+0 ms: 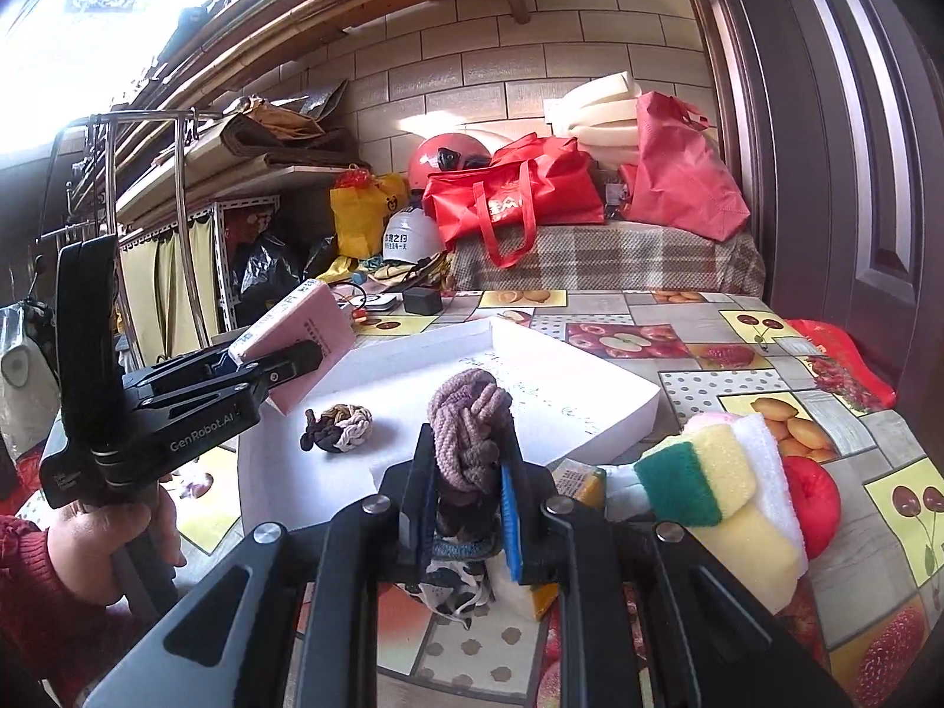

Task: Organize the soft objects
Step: 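Carry the packaged bar with the left gripper while the right carries the grey knot to the tray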

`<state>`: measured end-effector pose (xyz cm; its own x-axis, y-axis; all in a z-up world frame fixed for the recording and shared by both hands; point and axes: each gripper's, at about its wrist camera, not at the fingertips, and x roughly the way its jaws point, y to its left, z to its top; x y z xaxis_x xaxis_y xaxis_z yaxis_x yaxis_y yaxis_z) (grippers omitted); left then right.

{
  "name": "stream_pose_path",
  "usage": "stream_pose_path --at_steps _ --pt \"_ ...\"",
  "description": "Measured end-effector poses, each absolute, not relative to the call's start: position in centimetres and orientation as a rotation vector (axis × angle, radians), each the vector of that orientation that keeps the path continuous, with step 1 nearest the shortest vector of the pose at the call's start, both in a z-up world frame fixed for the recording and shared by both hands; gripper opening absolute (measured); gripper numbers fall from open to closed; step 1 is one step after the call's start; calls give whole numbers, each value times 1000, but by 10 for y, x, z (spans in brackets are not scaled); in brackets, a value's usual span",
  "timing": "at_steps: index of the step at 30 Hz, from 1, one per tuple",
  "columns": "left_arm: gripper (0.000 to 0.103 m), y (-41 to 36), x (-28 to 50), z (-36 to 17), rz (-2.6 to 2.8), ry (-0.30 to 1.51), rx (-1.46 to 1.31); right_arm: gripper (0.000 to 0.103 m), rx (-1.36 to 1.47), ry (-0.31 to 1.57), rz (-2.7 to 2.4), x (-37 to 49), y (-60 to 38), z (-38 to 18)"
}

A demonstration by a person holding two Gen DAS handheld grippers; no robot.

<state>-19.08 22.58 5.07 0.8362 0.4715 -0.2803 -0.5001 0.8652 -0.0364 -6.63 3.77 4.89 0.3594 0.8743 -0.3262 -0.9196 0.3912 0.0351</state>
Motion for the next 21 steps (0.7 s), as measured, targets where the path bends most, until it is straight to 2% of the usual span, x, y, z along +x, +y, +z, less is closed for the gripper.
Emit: stream_pose_path --at_steps 11,21 --pt "27 250 -178 51 582 266 -103 17 -210 311 1219 -84 86 44" --pt "27 291 -188 48 600 252 -304 17 -235 408 1172 -64 136 39"
